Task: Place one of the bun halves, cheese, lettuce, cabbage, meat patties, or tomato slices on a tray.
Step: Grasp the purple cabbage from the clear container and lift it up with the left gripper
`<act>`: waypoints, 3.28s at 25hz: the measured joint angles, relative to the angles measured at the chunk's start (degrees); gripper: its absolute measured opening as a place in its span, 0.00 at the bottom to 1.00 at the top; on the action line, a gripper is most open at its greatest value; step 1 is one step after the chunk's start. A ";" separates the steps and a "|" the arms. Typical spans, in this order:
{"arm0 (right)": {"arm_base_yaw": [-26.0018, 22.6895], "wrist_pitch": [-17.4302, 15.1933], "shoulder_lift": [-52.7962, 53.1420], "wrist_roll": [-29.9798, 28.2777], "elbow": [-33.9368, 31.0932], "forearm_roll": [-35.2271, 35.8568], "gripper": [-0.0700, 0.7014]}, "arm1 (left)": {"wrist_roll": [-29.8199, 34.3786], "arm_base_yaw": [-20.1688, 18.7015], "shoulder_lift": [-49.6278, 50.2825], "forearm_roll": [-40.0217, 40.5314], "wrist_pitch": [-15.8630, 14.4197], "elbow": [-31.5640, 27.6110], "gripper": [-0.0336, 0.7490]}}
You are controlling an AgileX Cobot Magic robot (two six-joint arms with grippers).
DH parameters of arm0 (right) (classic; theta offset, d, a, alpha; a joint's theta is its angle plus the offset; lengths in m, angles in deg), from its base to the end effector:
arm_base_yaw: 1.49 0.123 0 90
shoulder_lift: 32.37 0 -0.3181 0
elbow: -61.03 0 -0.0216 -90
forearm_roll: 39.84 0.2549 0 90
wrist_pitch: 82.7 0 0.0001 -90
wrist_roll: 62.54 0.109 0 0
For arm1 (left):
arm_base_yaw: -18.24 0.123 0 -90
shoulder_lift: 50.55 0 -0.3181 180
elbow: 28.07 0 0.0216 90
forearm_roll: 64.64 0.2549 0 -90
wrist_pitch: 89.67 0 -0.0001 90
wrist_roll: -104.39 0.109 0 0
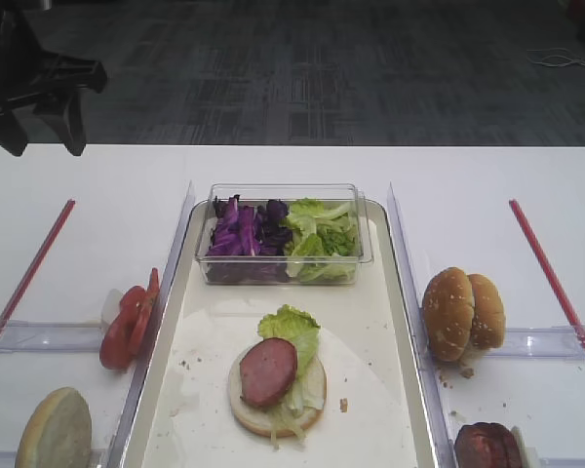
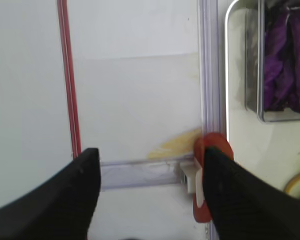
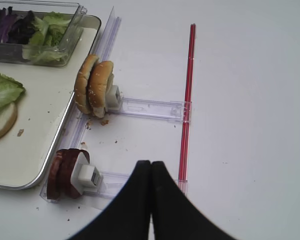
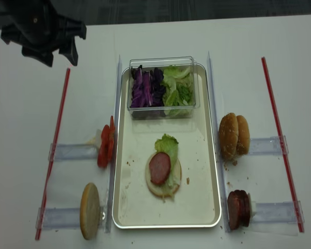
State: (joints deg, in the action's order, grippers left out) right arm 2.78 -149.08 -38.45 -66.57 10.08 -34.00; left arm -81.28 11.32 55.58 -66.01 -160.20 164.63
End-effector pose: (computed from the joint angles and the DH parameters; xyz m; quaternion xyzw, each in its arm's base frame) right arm -0.0243 0.0084 0.2539 -0.0678 0.8768 0.0518 0.4733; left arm 0.3711 -0.0475 0.3301 0.0084 0.9901 -0.0269 0.1374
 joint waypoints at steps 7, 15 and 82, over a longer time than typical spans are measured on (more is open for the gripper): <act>0.00 0.00 0.00 0.00 0.00 0.00 0.41 | 0.00 0.00 7.43 0.00 0.00 6.10 0.58; 0.00 0.00 0.00 0.00 0.00 0.00 0.41 | 0.00 0.00 10.74 0.00 0.00 6.98 0.58; -0.13 0.00 0.00 0.22 0.00 0.00 0.40 | -2.90 -18.35 32.21 -7.09 5.39 20.05 0.11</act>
State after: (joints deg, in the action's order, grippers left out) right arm 2.65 -149.08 -38.45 -66.35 10.08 -34.00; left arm -84.18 -7.04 87.79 -73.09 -154.80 184.69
